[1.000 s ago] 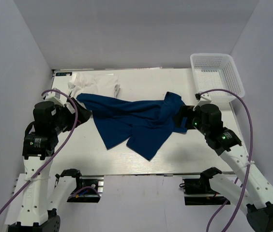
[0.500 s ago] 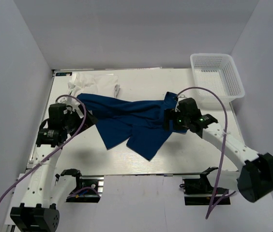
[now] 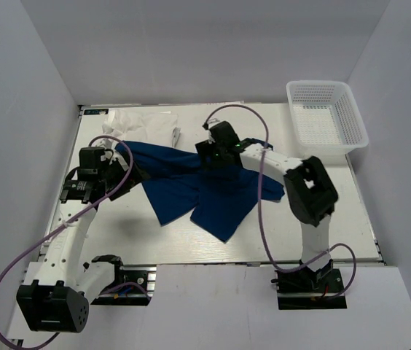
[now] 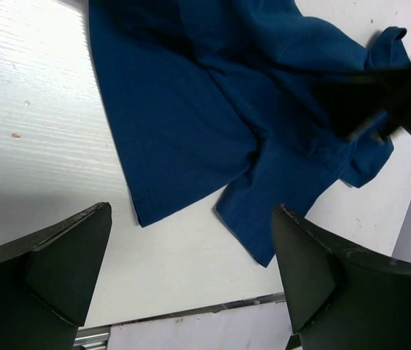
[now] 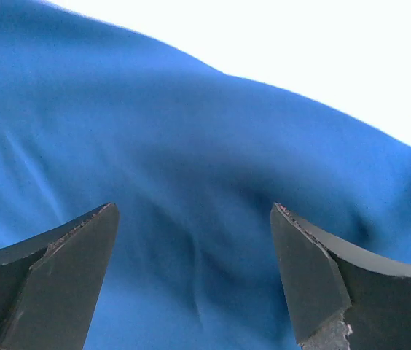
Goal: Fold and stack the t-shirts
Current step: Put the neatly folded tshirt into the corner of the board with the left arm
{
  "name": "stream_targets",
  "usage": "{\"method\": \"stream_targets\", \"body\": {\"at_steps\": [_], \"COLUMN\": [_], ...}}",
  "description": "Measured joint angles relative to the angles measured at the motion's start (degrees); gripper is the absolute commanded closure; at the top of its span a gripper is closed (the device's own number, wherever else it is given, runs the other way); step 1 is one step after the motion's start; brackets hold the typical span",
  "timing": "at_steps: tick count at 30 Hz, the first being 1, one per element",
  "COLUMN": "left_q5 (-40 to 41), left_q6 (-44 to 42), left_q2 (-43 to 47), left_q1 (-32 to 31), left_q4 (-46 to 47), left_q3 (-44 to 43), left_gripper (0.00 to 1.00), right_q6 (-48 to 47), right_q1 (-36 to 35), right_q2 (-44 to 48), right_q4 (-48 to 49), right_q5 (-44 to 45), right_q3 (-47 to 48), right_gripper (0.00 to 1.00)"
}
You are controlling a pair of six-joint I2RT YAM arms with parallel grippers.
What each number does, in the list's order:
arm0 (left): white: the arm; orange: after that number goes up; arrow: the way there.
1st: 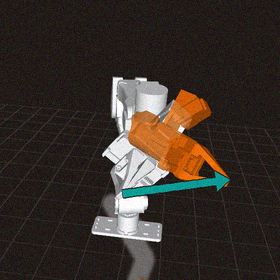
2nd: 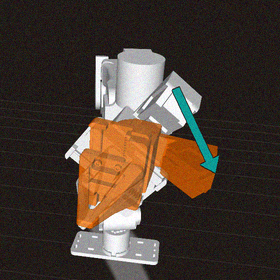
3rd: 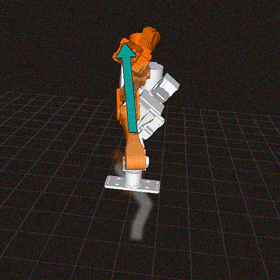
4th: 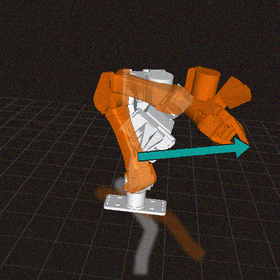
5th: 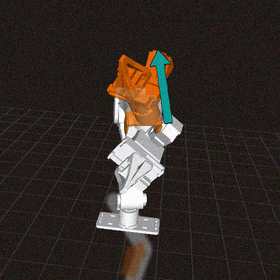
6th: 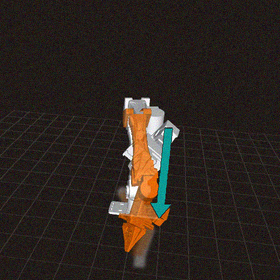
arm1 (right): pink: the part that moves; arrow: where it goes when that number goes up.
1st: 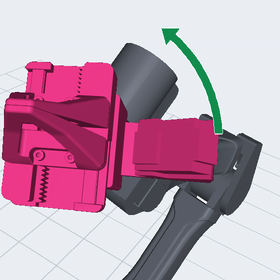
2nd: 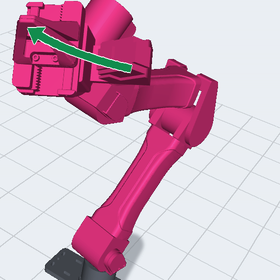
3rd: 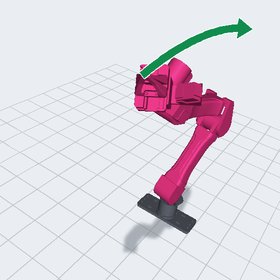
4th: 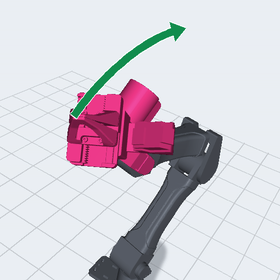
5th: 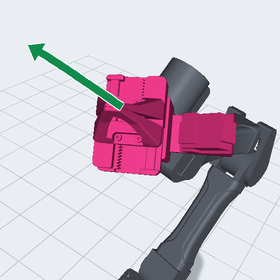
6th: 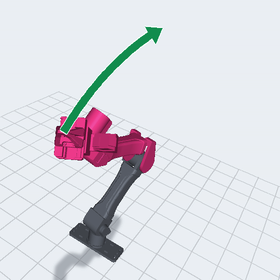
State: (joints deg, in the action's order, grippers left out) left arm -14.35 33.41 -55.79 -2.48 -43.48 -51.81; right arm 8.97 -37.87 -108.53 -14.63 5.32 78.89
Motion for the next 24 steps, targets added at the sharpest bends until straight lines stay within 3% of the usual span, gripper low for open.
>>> {"method": "stream_targets", "body": {"at_steps": [4,8,17,24], "left_q5": [0.39,2.12,9.27,10.56], "left_q6": [0.0,0.0,-0.02,-0.57], "left_q2": [-0.72,-0.39,-1.81,-8.2], "left_q1": [0.0,0.0,0.11,0.11], "left_q4": [-0.68,-1.75,-4.76,-4.76], "left_q3": [-1.75,-4.59,-9.01,-12.98], "left_gripper": [0.0,0.0,0.0,0.0], "right_q6": [0.57,1.77,7.52,12.07], "right_q1": [-1.77,-3.28,-2.36,-1.36], "right_q2": [-11.96,-17.03,0.7,20.09], "right_q4": [1.51,1.27,6.51,1.22], "right_q5": [0.61,3.1,7.3,6.14], "right_q3": [11.06,13.64,-13.16,-32.63], "right_gripper": [0.1,0.1,0.1,0.1]}}
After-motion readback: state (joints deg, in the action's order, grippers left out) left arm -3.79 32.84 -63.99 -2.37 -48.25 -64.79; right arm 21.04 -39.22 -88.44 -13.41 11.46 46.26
